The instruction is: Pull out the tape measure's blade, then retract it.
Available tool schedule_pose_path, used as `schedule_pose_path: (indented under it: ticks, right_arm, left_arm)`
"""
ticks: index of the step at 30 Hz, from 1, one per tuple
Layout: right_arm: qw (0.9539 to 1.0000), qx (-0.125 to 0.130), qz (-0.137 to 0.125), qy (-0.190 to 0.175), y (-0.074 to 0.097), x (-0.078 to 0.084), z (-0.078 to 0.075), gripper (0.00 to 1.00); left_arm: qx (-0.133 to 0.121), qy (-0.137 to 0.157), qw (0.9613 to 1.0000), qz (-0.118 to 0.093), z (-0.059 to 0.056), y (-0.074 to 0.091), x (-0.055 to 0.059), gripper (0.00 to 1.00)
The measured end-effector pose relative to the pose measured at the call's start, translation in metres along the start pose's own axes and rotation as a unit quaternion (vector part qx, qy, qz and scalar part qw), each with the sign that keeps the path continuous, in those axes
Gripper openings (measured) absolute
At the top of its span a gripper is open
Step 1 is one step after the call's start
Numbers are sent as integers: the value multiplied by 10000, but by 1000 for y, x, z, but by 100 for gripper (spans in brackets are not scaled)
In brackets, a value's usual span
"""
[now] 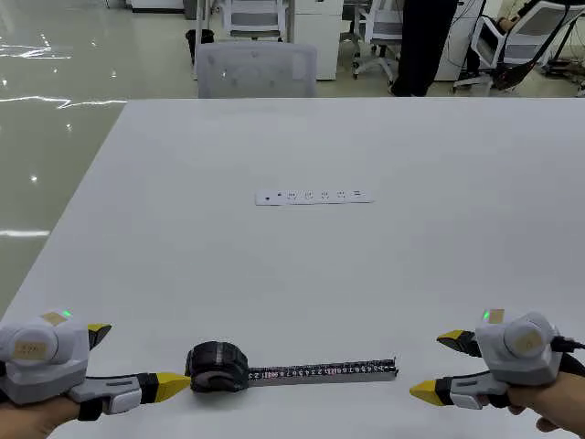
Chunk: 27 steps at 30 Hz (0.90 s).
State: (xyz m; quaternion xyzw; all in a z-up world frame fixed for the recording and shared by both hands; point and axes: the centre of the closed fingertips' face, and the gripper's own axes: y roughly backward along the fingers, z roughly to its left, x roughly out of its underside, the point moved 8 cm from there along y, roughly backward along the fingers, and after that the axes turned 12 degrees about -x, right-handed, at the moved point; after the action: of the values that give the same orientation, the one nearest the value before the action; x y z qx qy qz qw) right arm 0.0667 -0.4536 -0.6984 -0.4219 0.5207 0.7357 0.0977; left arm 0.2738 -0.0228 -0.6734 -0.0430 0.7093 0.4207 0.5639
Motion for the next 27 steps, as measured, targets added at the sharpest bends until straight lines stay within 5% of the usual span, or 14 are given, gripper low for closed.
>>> schedule_pose_path:
  ticks: [10, 19, 27]
  right_arm:
    - [9978, 595, -303, 25, 33, 20, 15, 91]
    - [9978, 528, -335, -234, 47, 40, 27, 98]
    - [9979, 485, -333, -276, 49, 44, 26, 100]
  left_arm:
    - [51, -89, 9996, -254, -12, 24, 18, 100]
    - [-77, 29, 9999, -92, -4, 33, 33, 100]
    - [-24, -63, 10000, -30, -7, 34, 30, 100]
